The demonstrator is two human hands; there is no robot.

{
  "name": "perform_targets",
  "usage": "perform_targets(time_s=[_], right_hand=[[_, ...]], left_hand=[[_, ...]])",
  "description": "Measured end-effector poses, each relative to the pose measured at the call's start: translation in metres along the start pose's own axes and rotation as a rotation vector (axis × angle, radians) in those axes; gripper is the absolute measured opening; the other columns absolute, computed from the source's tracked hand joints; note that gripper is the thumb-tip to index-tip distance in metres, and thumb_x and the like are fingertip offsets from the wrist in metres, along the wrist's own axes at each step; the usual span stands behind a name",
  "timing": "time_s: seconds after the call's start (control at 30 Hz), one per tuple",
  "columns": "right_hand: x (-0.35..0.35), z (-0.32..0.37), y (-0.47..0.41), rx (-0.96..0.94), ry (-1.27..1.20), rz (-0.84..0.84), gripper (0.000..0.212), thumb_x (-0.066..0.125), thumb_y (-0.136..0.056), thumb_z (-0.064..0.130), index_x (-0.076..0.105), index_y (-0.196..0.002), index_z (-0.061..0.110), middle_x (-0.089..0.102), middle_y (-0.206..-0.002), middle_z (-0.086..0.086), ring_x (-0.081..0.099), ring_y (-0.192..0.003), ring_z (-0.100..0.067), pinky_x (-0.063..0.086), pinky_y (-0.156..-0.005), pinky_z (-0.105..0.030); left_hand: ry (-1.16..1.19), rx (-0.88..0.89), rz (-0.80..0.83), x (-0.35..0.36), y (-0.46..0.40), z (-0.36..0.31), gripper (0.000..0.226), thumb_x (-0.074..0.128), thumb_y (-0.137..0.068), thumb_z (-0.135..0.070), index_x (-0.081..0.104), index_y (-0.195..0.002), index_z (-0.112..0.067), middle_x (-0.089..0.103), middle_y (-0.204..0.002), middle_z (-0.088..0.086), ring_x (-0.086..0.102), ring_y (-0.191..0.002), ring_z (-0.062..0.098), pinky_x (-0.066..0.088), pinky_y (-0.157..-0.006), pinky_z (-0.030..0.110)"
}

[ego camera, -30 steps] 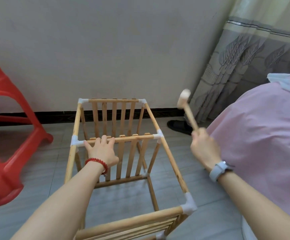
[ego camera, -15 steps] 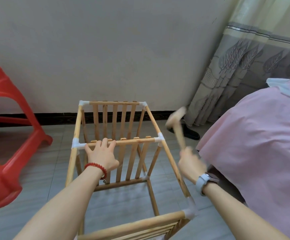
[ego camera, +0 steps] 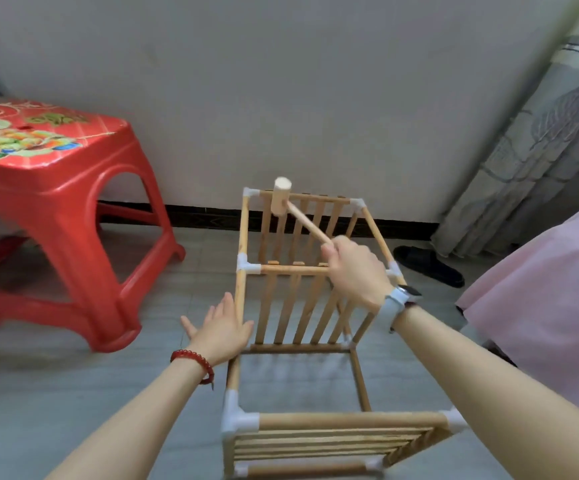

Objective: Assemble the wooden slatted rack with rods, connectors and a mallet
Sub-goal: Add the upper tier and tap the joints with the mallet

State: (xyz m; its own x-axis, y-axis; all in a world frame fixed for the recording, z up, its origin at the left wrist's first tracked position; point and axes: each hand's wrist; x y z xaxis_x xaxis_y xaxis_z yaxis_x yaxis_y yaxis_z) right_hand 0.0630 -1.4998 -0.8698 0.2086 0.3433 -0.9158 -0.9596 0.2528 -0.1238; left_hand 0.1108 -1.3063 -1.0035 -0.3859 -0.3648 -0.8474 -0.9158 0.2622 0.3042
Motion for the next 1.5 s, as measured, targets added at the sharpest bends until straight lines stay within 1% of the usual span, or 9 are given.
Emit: perform_targets(time_s=[0.13, 0.3, 0.5, 0.67, 0.87, 1.0, 1.13, 1.27, 1.5], right_hand=[[0.025, 0.035, 0.005, -0.163, -0.369, -0.515, 0.02, 0.034, -0.102, 0.021, 0.046, -0.104, 0.006, 0.046, -0.058, 0.004, 0.048, -0.046, -0.017, 0.043, -0.044, -0.032], [0.092, 0.024, 0.019, 0.191, 0.134, 0.384, 0.028, 0.029, -0.101, 0.03, 0.046, -0.115, 0.013, 0.055, -0.087, -0.001, 0.057, -0.073, -0.021, 0.047, -0.063, -0.033], [0.044, 0.044, 0.006, 0.003, -0.446, -0.365, 0.018, 0.03, -0.102, 0.024, 0.042, -0.102, 0.011, 0.045, -0.058, 0.004, 0.045, -0.046, -0.014, 0.04, -0.046, -0.031], [0.098, 0.042, 0.036, 0.044, 0.189, 0.331, 0.021, 0.03, -0.102, 0.031, 0.043, -0.105, 0.016, 0.062, -0.092, -0.005, 0.061, -0.082, -0.025, 0.043, -0.063, -0.034], [0.07, 0.043, 0.024, -0.107, -0.385, -0.326, 0.012, 0.033, -0.101, 0.023, 0.042, -0.098, 0.017, 0.048, -0.058, 0.006, 0.047, -0.046, -0.011, 0.038, -0.044, -0.026], [0.109, 0.029, 0.042, 0.147, 0.056, 0.3, 0.018, 0.027, -0.102, 0.033, 0.04, -0.099, 0.021, 0.051, -0.074, 0.005, 0.05, -0.061, -0.012, 0.038, -0.053, -0.028], [0.091, 0.018, 0.034, 0.177, -0.342, 0.185, 0.028, 0.029, -0.102, 0.032, 0.048, -0.101, 0.012, 0.05, -0.074, 0.0, 0.046, -0.06, -0.015, 0.04, -0.058, -0.035], [0.089, -0.012, 0.081, 0.122, -0.195, 0.254, 0.025, 0.025, -0.101, 0.036, 0.044, -0.096, 0.02, 0.062, -0.079, -0.005, 0.06, -0.07, -0.026, 0.052, -0.07, -0.048], [0.098, -0.032, 0.139, 0.033, 0.259, 0.407, 0.031, 0.022, -0.102, 0.036, 0.045, -0.101, 0.016, 0.063, -0.094, -0.005, 0.059, -0.082, -0.029, 0.039, -0.065, -0.036]], left_hand=[[0.132, 0.027, 0.014, 0.015, 0.015, 0.014, 0.054, 0.029, -0.097, -0.045, 0.025, -0.144, -0.018, 0.048, -0.137, 0.005, 0.039, -0.131, 0.028, -0.003, -0.11, 0.067], [0.122, 0.016, -0.003, 0.013, 0.024, 0.023, 0.038, 0.029, -0.096, -0.044, 0.046, -0.122, -0.023, 0.051, -0.126, 0.003, 0.043, -0.12, 0.024, 0.023, -0.107, 0.054], [0.132, -0.003, -0.065, 0.014, 0.022, 0.02, 0.035, 0.028, -0.096, -0.041, 0.05, -0.113, -0.019, 0.053, -0.112, 0.002, 0.046, -0.105, 0.021, 0.033, -0.099, 0.046], [0.133, -0.029, -0.092, 0.02, 0.027, 0.024, 0.037, 0.027, -0.097, -0.043, 0.052, -0.107, -0.019, 0.053, -0.105, 0.001, 0.048, -0.102, 0.022, 0.037, -0.094, 0.045], [0.149, -0.012, -0.129, 0.021, 0.025, 0.022, 0.034, 0.027, -0.097, -0.043, 0.052, -0.101, -0.02, 0.054, -0.096, -0.002, 0.049, -0.093, 0.018, 0.038, -0.092, 0.042], [0.185, -0.021, -0.131, 0.021, 0.026, 0.025, 0.036, 0.027, -0.097, -0.045, 0.054, -0.098, -0.02, 0.059, -0.094, -0.003, 0.053, -0.092, 0.019, 0.038, -0.092, 0.043], [0.305, -0.008, -0.098, 0.009, 0.02, 0.025, 0.038, 0.029, -0.098, -0.049, 0.052, -0.101, -0.019, 0.057, -0.085, -0.004, 0.055, -0.084, 0.018, 0.044, -0.08, 0.035], [0.388, 0.04, 0.138, 0.008, 0.032, 0.033, 0.039, 0.04, -0.097, -0.045, 0.05, -0.114, -0.012, 0.057, -0.087, -0.003, 0.054, -0.078, 0.009, 0.041, -0.062, 0.022], [0.709, -0.126, 0.45, 0.027, 0.071, 0.047, 0.034, 0.045, -0.097, -0.045, 0.055, -0.105, -0.014, 0.066, -0.099, 0.004, 0.062, -0.097, 0.021, 0.051, -0.095, 0.041]])
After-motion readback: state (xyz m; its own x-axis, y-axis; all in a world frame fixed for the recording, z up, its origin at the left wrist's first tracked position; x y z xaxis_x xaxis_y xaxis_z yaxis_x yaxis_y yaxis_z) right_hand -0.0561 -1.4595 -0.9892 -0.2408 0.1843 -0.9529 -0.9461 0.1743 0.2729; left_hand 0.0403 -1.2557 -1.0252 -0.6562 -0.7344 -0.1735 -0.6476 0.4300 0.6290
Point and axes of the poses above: each hand's wrist, its own y-axis away from the middle knuckle, its own x-axis out of the palm, z = x × y
